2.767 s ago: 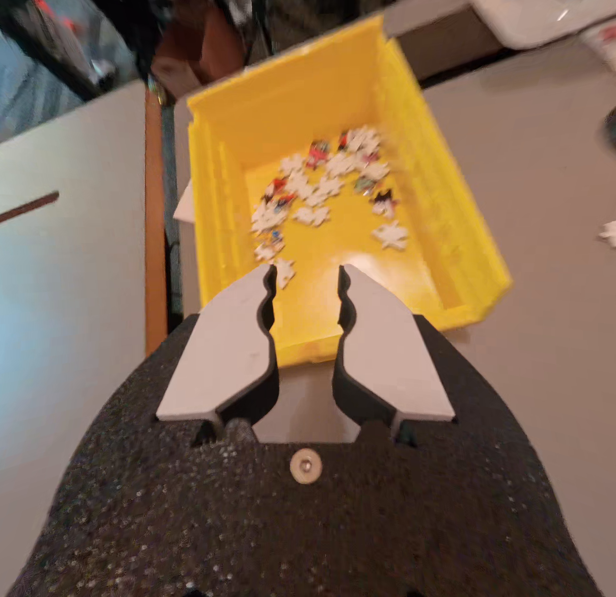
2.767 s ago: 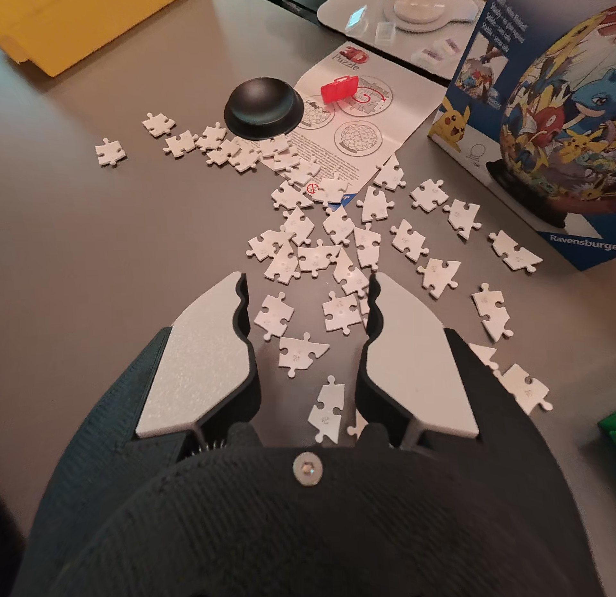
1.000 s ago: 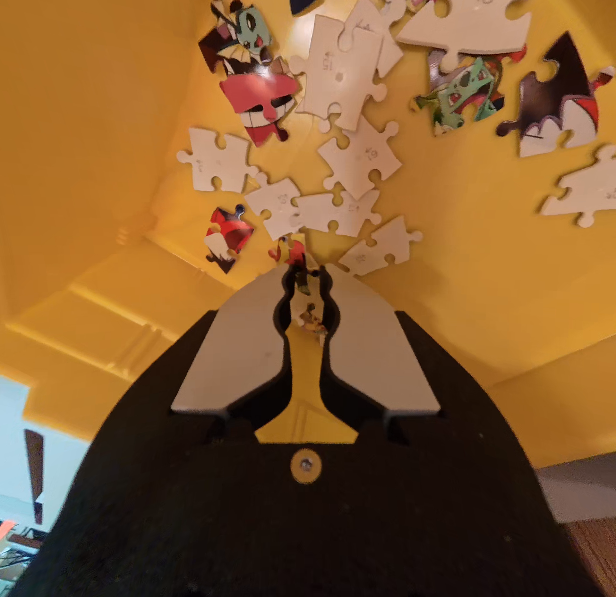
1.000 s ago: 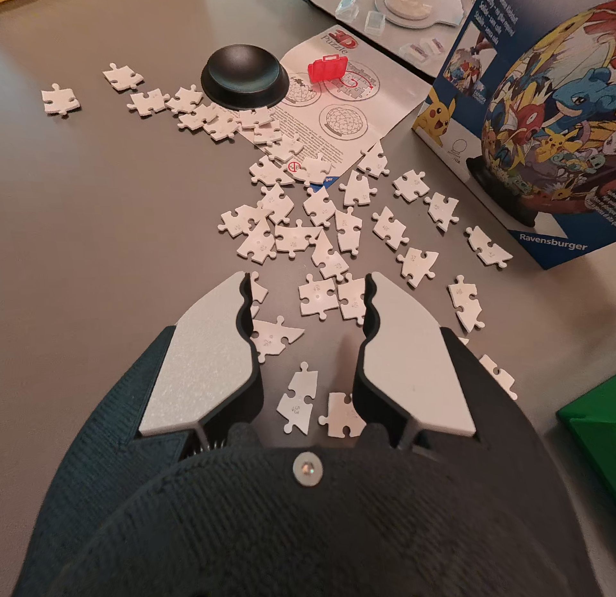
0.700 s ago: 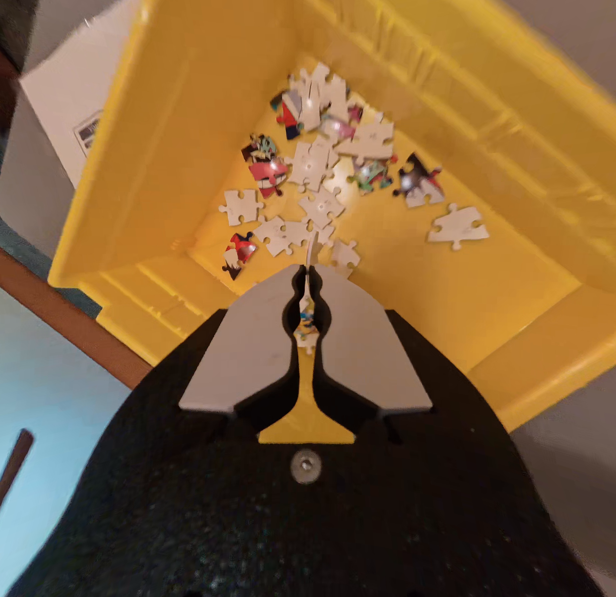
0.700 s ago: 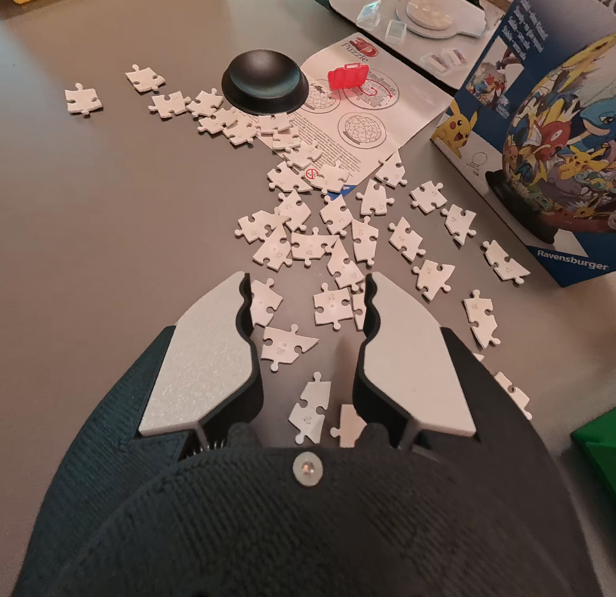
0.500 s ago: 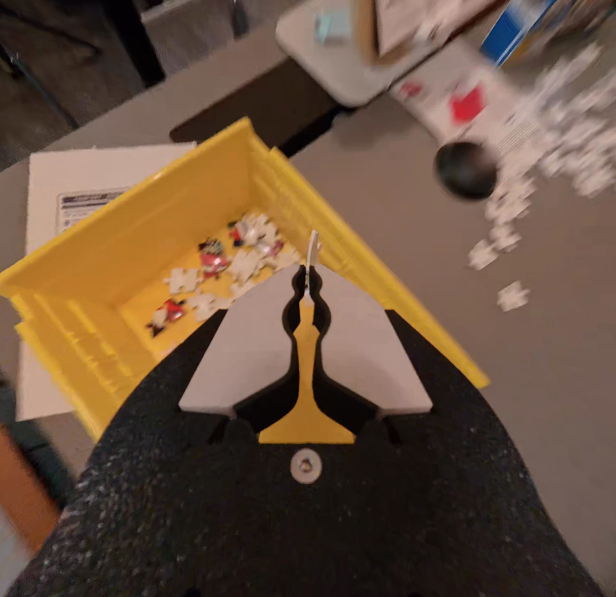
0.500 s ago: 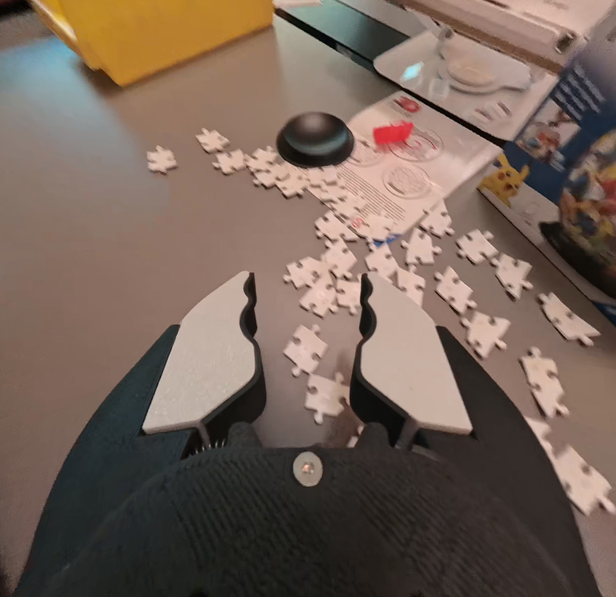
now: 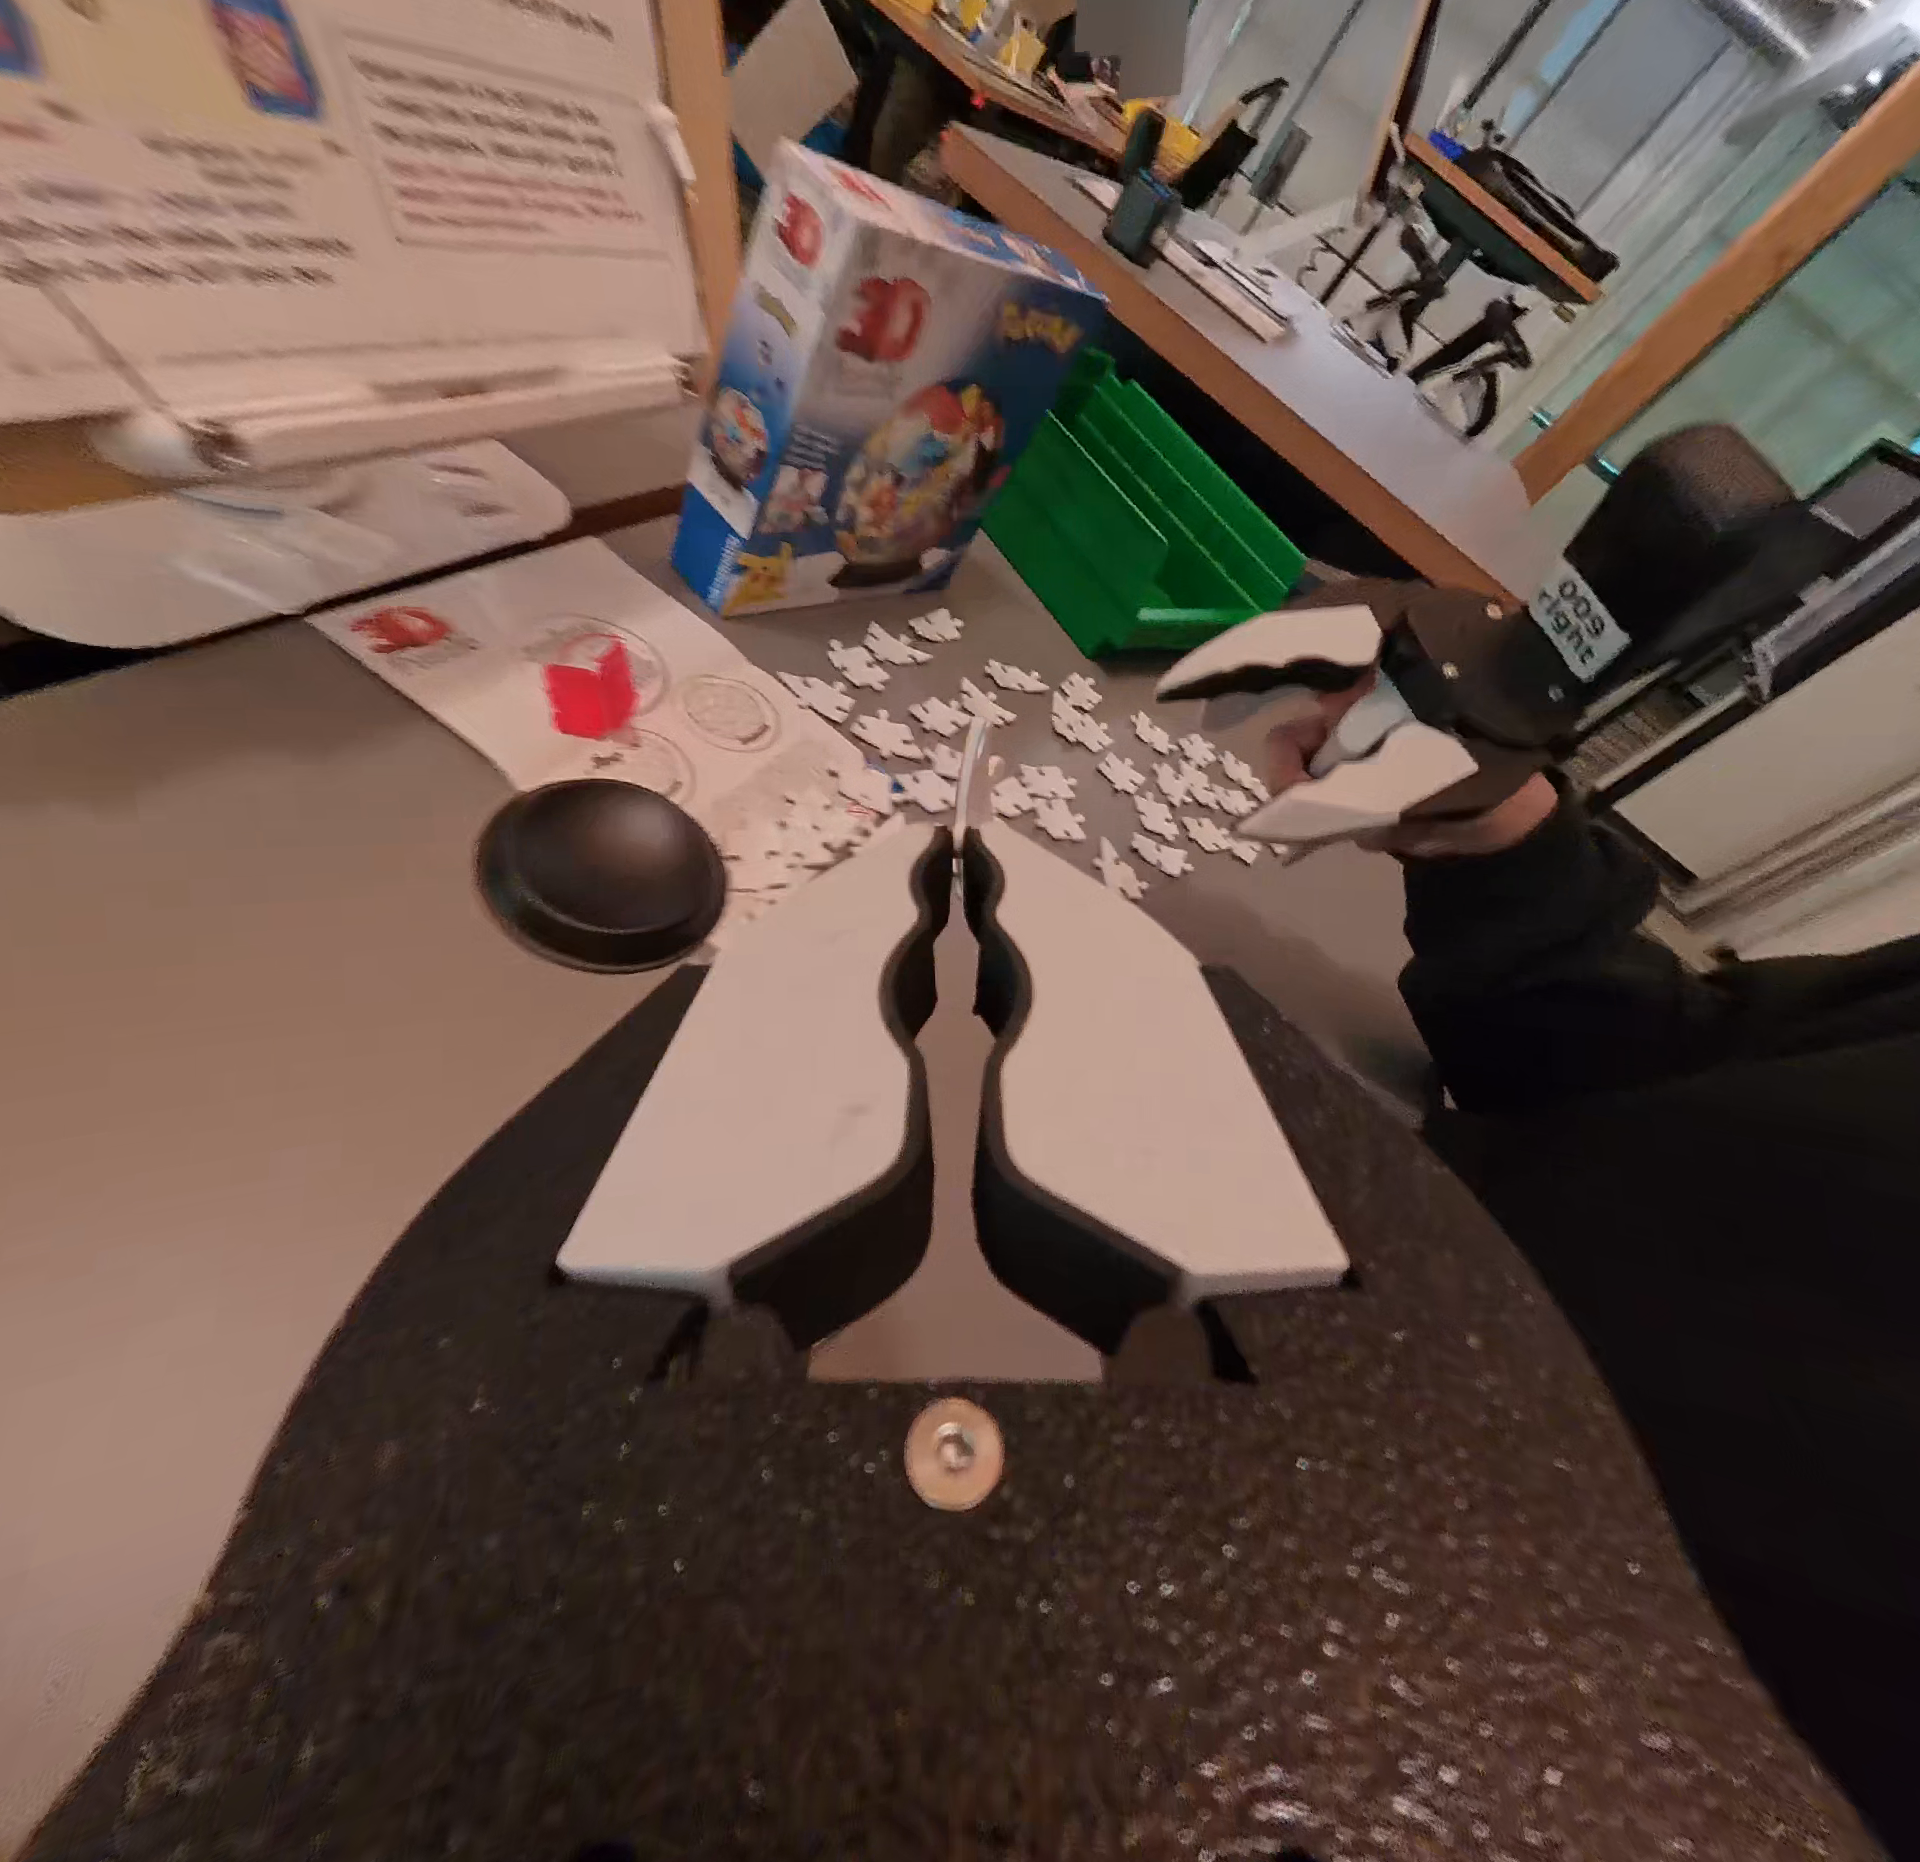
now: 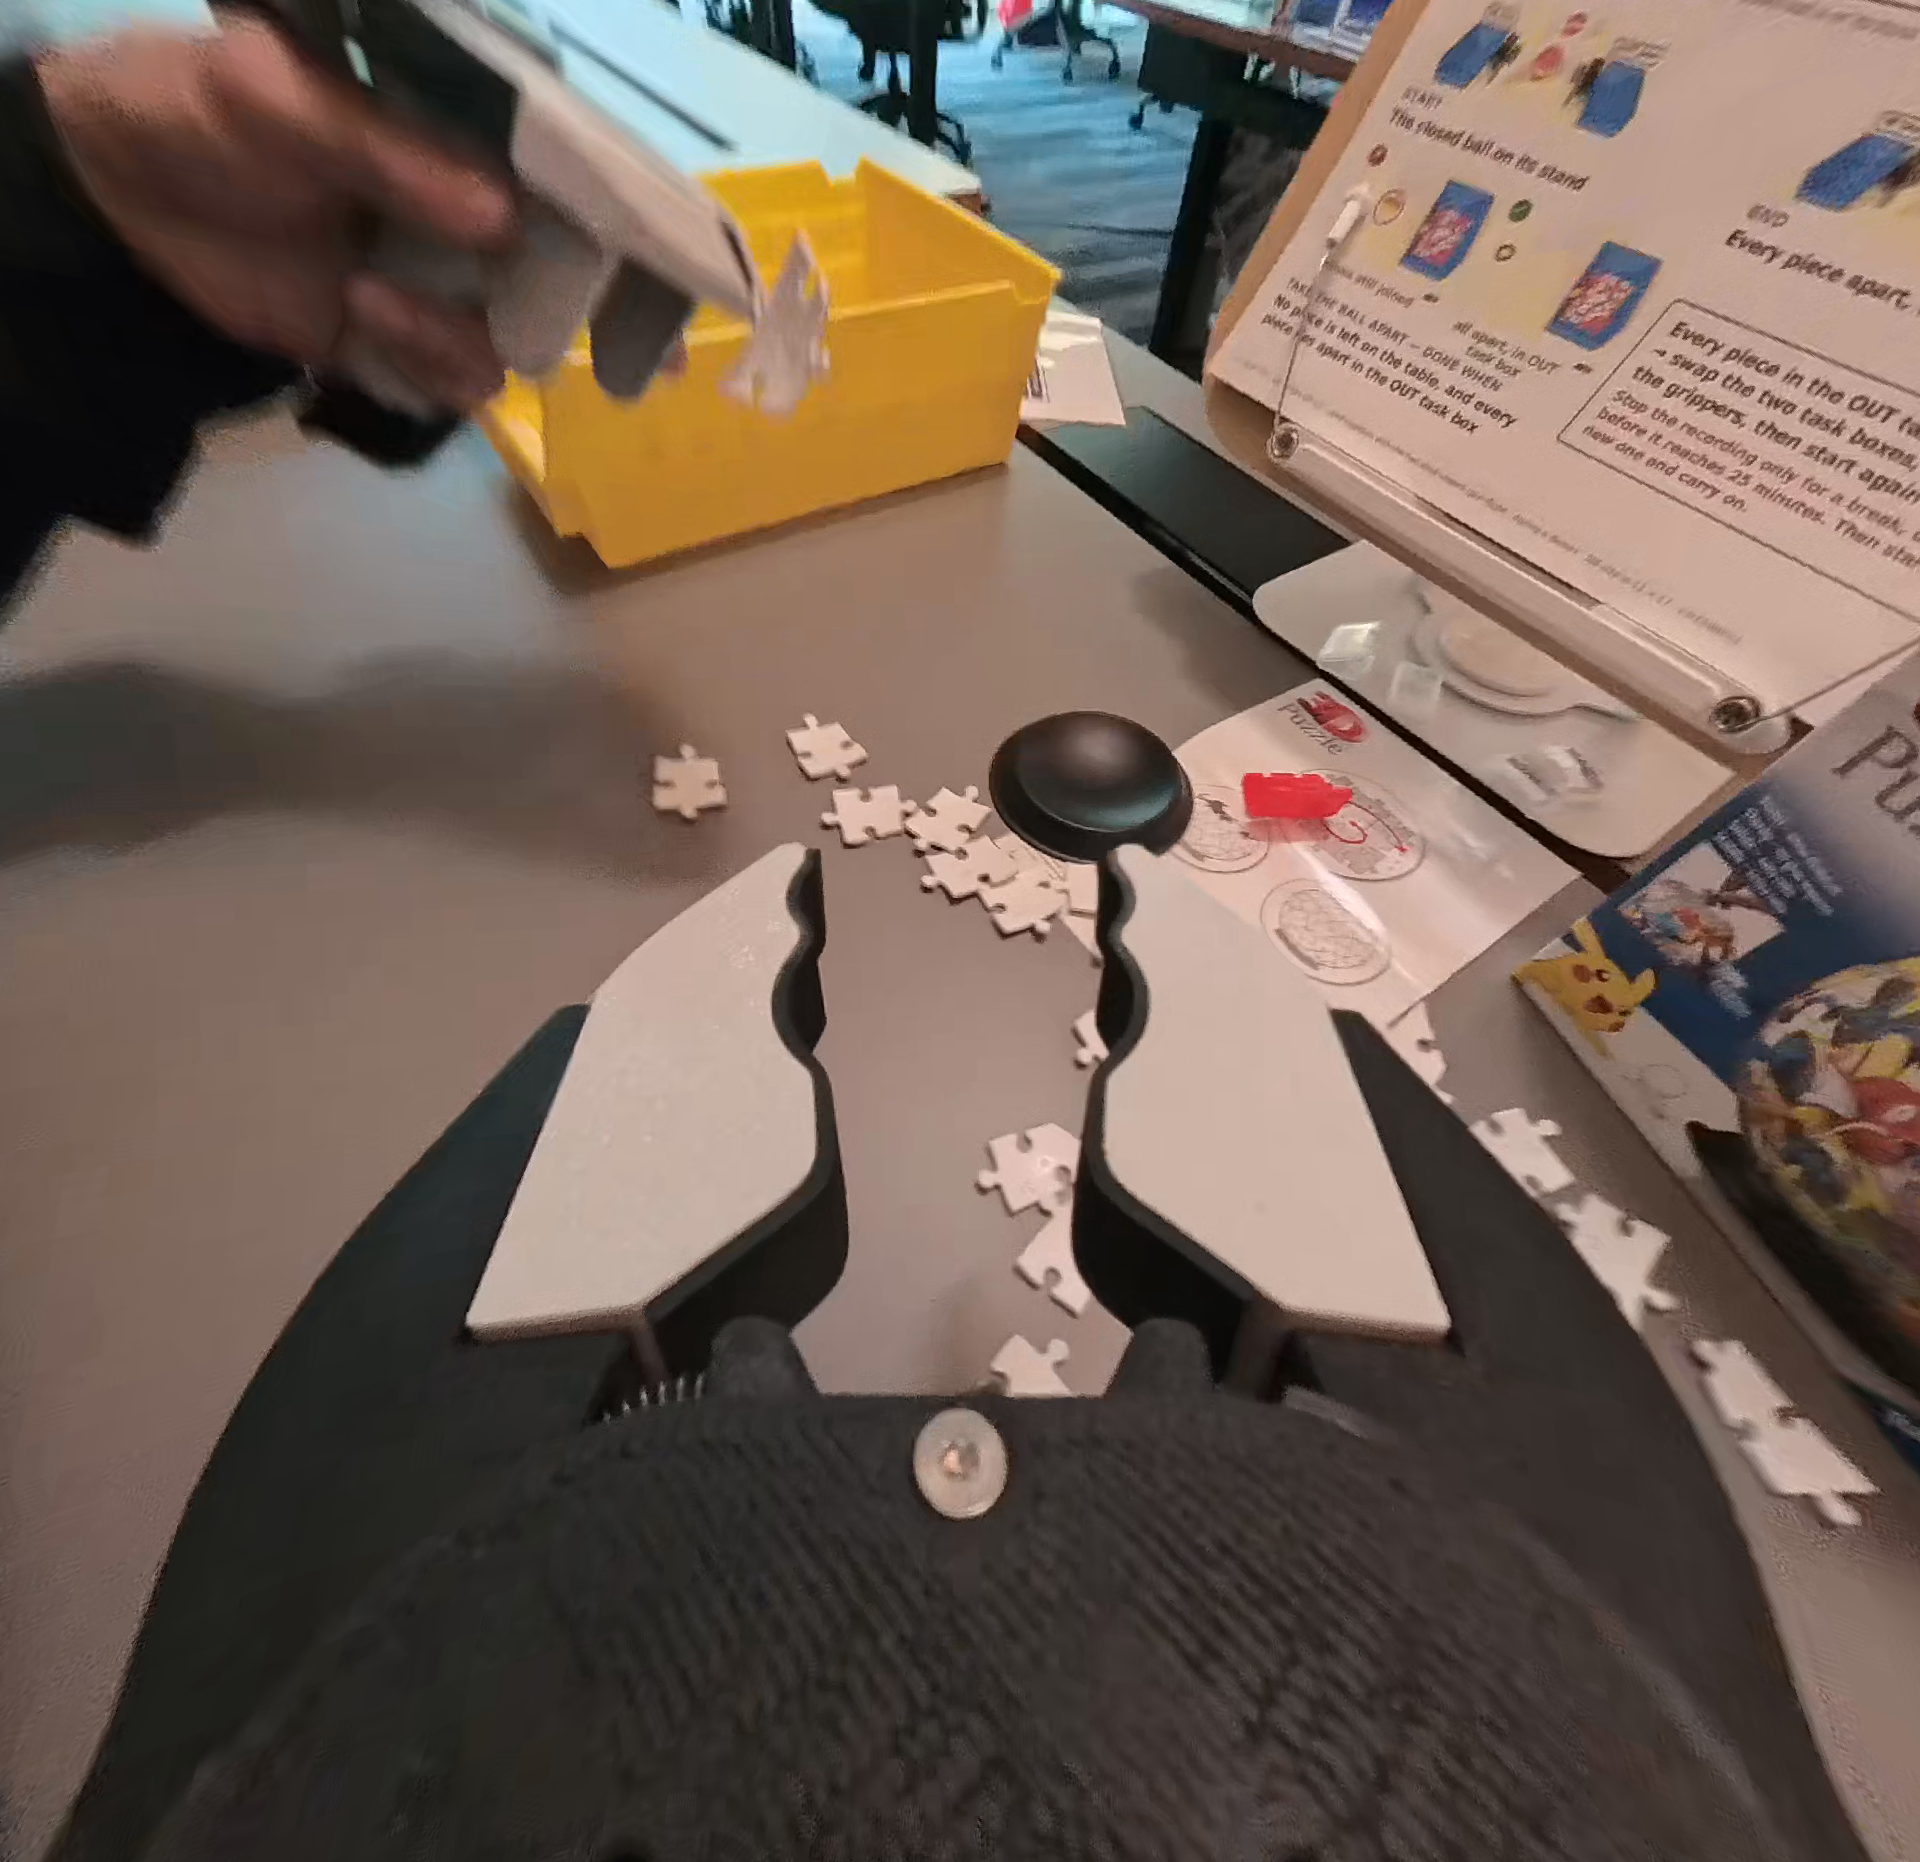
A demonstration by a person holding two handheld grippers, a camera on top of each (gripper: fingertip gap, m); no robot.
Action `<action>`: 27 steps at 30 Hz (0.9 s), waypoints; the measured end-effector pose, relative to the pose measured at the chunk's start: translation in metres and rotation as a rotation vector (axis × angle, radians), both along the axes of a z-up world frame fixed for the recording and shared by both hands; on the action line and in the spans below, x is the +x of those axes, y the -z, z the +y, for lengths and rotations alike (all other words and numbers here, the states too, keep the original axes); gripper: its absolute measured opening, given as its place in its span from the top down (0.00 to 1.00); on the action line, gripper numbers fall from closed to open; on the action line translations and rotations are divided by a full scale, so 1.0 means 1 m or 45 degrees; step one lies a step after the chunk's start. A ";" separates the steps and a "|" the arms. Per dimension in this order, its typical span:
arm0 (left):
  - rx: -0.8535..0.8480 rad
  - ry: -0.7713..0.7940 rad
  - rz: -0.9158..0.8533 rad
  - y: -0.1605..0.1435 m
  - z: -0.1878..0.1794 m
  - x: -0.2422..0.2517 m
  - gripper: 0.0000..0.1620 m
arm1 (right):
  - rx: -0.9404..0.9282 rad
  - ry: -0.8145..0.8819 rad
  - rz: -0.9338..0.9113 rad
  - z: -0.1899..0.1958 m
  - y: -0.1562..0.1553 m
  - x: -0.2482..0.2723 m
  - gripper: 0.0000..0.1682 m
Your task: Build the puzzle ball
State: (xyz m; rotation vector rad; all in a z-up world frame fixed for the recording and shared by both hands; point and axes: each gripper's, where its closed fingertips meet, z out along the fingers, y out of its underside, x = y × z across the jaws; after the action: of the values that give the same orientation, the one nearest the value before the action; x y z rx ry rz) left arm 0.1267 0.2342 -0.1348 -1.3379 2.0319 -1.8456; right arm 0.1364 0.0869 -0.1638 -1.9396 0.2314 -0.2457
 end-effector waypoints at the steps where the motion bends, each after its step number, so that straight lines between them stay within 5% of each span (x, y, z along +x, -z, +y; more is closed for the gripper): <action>1: -0.017 0.036 -0.007 0.003 -0.014 -0.003 0.99 | 0.056 -0.012 0.055 -0.003 -0.003 -0.003 0.72; 7: 0.087 0.174 -0.100 0.032 -0.073 -0.014 0.99 | -0.004 -0.148 0.209 -0.030 0.016 -0.033 0.75; 13: 0.143 0.066 0.073 0.069 -0.074 -0.001 0.99 | -0.039 0.182 0.244 -0.088 0.046 -0.001 0.85; 19: 0.113 0.004 0.201 0.086 -0.076 0.012 0.99 | -0.020 0.292 0.203 -0.115 0.059 0.010 1.00; 27: 0.141 -0.061 0.289 0.096 -0.079 0.021 0.99 | -0.150 0.343 0.062 -0.125 0.072 0.023 1.00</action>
State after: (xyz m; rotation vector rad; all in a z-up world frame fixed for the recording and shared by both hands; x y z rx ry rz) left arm 0.1474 0.1549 -0.2311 -1.6138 2.1485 -1.6003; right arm 0.1592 -0.0383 -0.2359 -2.0304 0.5221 -0.3971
